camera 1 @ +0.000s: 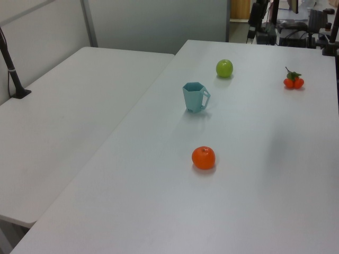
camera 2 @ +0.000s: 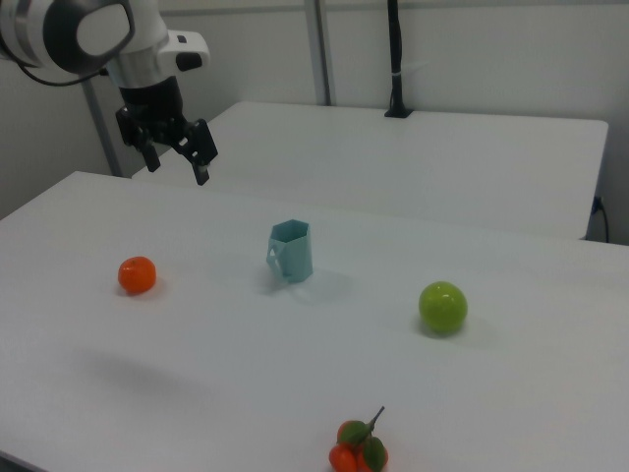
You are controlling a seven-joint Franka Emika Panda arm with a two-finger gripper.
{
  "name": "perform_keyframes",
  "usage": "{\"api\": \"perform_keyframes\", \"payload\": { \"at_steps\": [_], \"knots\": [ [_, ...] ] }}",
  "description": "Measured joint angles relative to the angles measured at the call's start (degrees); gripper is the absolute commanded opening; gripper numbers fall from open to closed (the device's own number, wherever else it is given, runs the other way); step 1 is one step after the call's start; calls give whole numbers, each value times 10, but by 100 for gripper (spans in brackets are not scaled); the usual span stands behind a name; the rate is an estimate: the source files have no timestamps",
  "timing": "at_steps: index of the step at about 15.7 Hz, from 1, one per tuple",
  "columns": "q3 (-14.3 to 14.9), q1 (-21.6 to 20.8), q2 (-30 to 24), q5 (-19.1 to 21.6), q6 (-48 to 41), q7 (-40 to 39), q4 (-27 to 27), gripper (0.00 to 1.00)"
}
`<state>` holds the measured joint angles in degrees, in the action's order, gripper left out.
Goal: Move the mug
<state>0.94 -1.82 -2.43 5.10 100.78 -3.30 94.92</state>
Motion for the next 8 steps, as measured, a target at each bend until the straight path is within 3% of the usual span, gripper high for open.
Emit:
{"api": "perform_keyframes", "payload": {
  "at_steps": [8],
  "knots": [
    [0, 0, 52, -2, 109, 0, 30, 100]
  ]
}}
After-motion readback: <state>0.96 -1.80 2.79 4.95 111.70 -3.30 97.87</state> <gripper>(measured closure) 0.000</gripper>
